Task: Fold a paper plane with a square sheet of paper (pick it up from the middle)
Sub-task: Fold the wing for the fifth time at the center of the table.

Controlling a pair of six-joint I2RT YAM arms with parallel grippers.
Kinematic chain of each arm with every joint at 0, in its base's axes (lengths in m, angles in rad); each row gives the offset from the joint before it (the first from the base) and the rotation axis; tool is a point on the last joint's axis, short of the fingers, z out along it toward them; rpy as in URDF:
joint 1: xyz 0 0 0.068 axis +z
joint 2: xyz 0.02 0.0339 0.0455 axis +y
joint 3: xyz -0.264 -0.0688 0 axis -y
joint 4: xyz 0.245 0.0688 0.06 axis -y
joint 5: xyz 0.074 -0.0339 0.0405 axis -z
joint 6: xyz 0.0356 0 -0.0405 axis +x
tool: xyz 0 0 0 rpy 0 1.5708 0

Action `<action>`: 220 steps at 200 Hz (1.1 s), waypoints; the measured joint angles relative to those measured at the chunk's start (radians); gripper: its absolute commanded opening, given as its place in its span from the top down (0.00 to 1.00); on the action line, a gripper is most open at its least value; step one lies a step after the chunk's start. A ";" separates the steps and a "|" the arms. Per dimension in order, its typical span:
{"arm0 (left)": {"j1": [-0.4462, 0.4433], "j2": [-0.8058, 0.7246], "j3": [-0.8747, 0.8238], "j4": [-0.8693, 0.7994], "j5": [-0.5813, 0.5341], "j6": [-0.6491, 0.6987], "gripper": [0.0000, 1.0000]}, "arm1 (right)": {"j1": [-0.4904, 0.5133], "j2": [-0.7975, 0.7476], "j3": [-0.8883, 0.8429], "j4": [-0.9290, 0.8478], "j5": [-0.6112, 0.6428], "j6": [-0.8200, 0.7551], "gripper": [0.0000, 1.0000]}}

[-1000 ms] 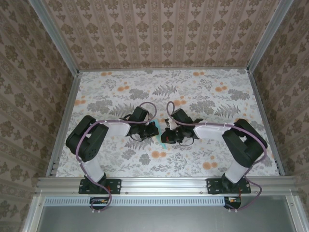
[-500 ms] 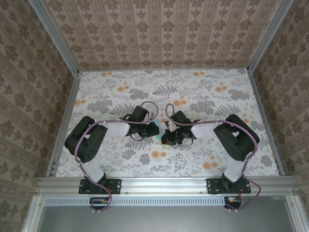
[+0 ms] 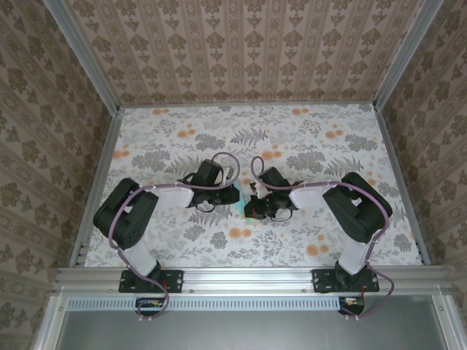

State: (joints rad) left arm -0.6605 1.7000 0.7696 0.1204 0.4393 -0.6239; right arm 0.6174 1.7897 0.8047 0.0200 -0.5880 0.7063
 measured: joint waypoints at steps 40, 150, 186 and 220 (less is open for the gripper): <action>0.007 0.031 -0.003 0.005 -0.006 0.021 0.90 | -0.009 0.006 0.000 0.000 -0.026 0.002 0.99; 0.104 0.061 0.003 0.018 0.060 0.099 0.90 | -0.021 0.010 -0.023 0.011 -0.056 -0.027 0.99; 0.140 0.078 0.023 0.002 0.085 0.105 0.91 | -0.027 0.010 -0.031 0.021 -0.068 -0.031 0.99; 0.170 0.095 0.050 -0.027 0.105 0.106 0.91 | -0.029 0.010 -0.037 0.031 -0.074 -0.034 0.99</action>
State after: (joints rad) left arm -0.4904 1.7947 0.8192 0.0929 0.5446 -0.5182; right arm 0.5884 1.8000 0.7681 0.0505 -0.6624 0.6727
